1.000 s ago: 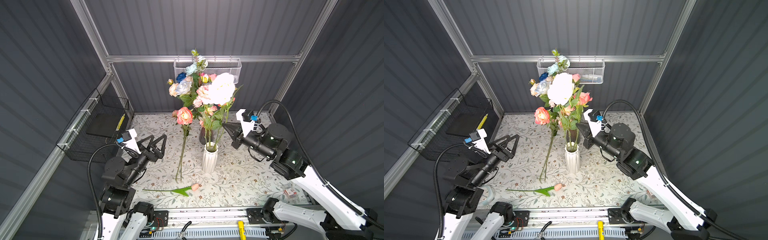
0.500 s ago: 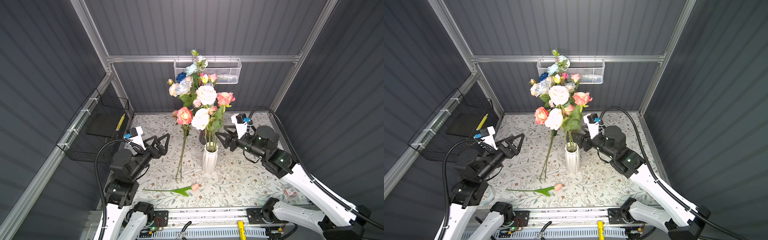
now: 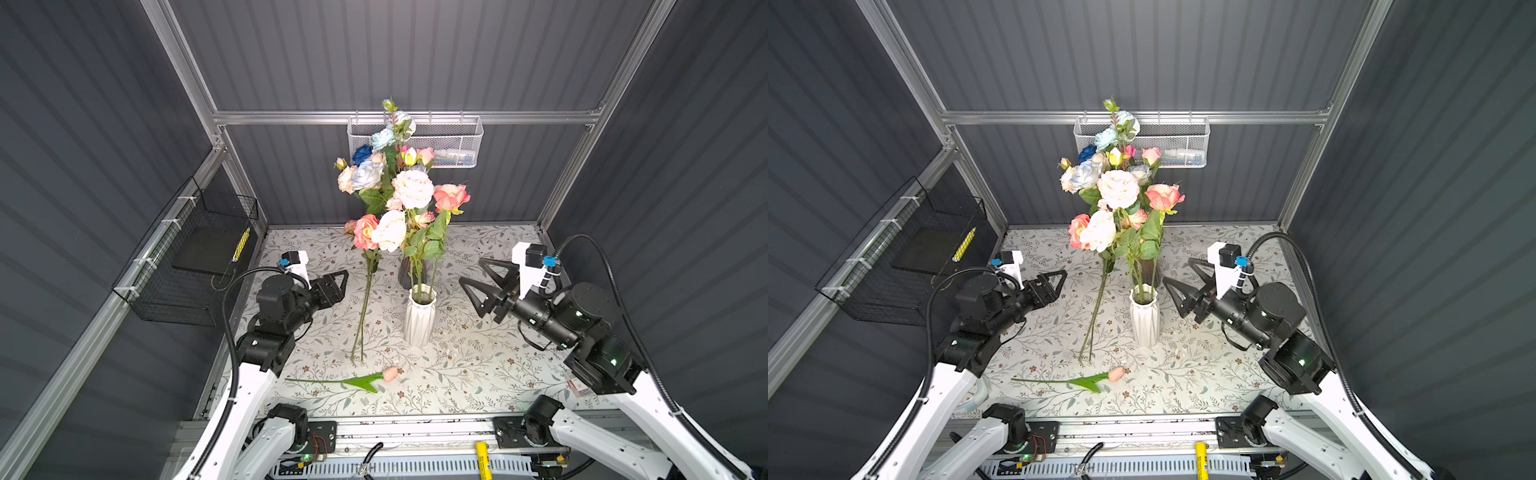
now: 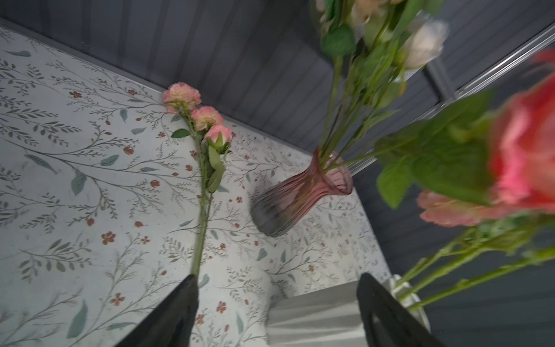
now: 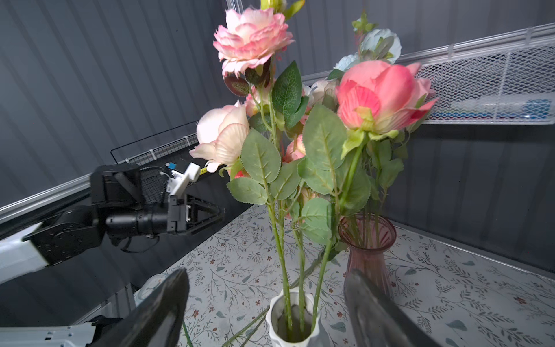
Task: Arrange the flowers into the vase
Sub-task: 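Open and withdraw the right gripper while the left reaches toward stems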
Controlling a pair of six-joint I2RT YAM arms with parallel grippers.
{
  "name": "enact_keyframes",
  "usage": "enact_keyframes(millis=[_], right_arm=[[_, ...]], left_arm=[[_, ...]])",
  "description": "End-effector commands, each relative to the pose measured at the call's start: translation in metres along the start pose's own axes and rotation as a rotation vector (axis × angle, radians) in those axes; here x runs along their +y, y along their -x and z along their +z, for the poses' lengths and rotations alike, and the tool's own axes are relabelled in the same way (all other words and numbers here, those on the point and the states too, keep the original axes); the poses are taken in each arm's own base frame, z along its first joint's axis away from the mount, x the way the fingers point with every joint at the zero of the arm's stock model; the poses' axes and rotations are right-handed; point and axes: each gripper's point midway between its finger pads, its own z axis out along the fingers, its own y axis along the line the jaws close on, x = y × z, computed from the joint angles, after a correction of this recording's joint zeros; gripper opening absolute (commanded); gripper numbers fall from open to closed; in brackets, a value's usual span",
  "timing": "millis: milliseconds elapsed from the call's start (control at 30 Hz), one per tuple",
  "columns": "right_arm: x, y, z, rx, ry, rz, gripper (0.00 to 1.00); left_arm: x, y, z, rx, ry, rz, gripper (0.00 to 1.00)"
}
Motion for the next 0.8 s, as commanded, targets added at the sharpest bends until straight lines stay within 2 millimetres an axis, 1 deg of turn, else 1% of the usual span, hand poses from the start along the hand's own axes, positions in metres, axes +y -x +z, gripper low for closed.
enact_keyframes(millis=[0,100,200,300,400,533,600,700,767], right_arm=[[0.0,0.003,-0.007,-0.031,-0.004,0.018,0.84],[0.0,0.001,-0.011,-0.033,0.0,0.019,0.84],[0.0,0.0,-0.013,-0.032,-0.004,0.02,0.84],[0.0,-0.001,-0.015,-0.029,-0.004,0.017,0.84],[0.001,-0.002,-0.018,-0.029,-0.002,0.011,0.84],[-0.001,-0.003,-0.023,-0.03,-0.012,0.006,0.84],[-0.001,-0.004,-0.025,-0.03,-0.017,0.005,0.84],[-0.002,-0.004,-0.028,-0.029,-0.022,0.001,0.84],[-0.002,-0.005,-0.029,-0.028,-0.025,-0.002,0.84]], left_arm=[[0.026,-0.033,0.034,0.129,0.054,-0.027,0.71],[0.045,-0.053,0.063,0.166,0.08,-0.054,0.69],[0.065,-0.069,0.091,0.203,0.145,-0.033,0.65],[0.079,-0.079,0.12,0.234,0.196,0.004,0.55],[0.094,-0.081,0.147,0.245,0.235,0.031,0.45],[0.099,-0.08,0.18,0.25,0.226,0.067,0.4],[0.101,-0.081,0.196,0.26,0.228,0.084,0.35],[0.103,-0.08,0.213,0.265,0.235,0.115,0.3],[0.106,-0.078,0.221,0.267,0.252,0.136,0.29]])
